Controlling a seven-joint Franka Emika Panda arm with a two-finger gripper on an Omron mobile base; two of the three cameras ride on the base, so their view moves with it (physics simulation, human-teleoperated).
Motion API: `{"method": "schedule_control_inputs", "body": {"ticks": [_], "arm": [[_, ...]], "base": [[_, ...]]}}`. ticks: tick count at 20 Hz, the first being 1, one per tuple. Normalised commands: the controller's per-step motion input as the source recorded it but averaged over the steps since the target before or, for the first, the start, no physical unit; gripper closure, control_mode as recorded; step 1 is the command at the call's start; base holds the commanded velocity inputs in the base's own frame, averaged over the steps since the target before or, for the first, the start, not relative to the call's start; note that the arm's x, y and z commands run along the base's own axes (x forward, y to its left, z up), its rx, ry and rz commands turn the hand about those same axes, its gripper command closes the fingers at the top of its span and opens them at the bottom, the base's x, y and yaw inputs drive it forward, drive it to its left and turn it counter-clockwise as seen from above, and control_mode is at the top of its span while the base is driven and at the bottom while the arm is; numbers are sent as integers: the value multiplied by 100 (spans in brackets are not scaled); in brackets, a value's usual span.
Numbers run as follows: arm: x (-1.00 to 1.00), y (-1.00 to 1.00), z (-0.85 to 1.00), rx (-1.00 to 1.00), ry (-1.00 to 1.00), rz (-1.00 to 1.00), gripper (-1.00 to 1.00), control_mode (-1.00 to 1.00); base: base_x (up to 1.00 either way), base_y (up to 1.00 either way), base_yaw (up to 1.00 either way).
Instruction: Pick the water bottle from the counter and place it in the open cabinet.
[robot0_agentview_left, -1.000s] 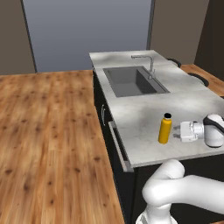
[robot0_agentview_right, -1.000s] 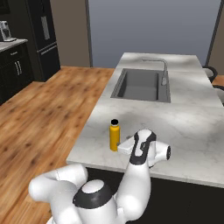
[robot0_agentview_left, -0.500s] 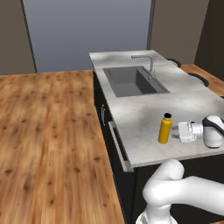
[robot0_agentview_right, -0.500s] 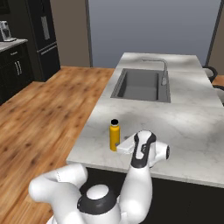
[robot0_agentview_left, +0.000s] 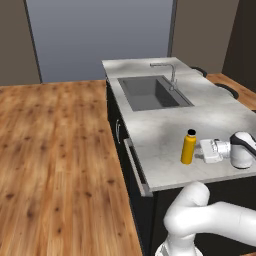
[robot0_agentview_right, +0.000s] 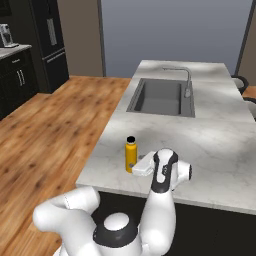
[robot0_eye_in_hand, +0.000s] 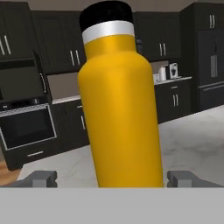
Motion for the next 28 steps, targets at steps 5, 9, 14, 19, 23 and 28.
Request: {"method": "schedule_control_inputs", "body": {"ticks": [5, 9, 14, 19, 23, 28], "arm": [[0, 9, 0, 3, 0, 8, -100, -100], [3, 5, 0, 3, 0, 7, -100, -100], [3, 2, 0, 4, 0, 6, -100, -100], [11, 0, 0, 4, 0, 5, -100, -100], [28, 0, 0, 6, 0, 1, -100, -100], [23, 0, 0, 6, 0, 0, -100, -100]], "base": [[0, 0, 0], [0, 0, 0], [0, 0, 0], [0, 0, 0], [0, 0, 0], [0, 0, 0]]}}
